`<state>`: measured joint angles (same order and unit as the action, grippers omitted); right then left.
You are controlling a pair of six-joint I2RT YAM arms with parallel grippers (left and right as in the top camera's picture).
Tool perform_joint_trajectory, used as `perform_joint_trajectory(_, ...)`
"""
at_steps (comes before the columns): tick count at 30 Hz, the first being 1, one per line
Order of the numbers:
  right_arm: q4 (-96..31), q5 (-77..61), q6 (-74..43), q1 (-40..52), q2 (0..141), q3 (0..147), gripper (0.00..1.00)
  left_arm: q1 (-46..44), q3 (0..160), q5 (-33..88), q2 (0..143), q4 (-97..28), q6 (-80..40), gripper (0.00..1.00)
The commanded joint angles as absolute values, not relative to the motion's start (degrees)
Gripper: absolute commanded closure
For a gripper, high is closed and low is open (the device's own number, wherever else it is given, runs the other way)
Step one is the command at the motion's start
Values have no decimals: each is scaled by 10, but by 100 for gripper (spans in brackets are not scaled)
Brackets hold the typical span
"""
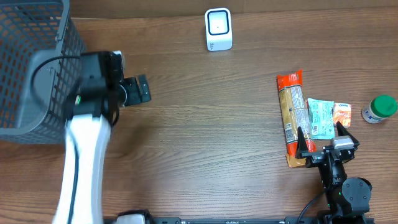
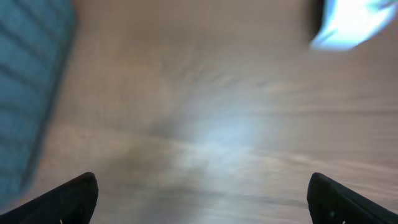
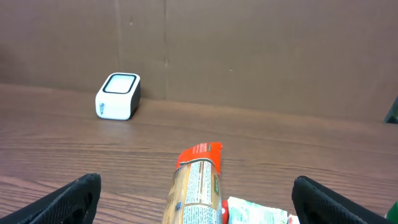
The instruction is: Scan the item barcode
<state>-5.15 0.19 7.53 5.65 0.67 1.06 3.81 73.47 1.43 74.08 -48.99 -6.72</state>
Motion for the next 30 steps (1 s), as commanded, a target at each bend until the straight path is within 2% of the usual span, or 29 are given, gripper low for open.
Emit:
perform_joint_trajectory(1, -48, -1, 76, 54, 2, 4, 0, 36, 741, 11, 589, -491, -69, 0)
perform_joint_trajectory(6, -48, -1, 76, 54, 2, 4, 0, 37, 741, 11, 439, -491, -69, 0)
perform_joint_trajectory(12, -48, -1, 76, 54, 2, 4, 0, 36, 740, 11, 349, -494, -69, 0)
perform_joint_trajectory(18, -48, -1, 76, 54, 2, 4, 0, 38, 740, 11, 315, -516, -69, 0)
perform_joint_trajectory(23, -48, -1, 76, 54, 2, 4, 0, 38, 740, 10, 304, -586, -68, 0)
perform_joint_trajectory(27, -48, -1, 76, 54, 2, 4, 0, 55, 732, -41, 304, -657, -43, 0)
perform_joint_trajectory(30, -48, -1, 76, 54, 2, 4, 0, 68, 703, -40, 298, -652, -43, 0)
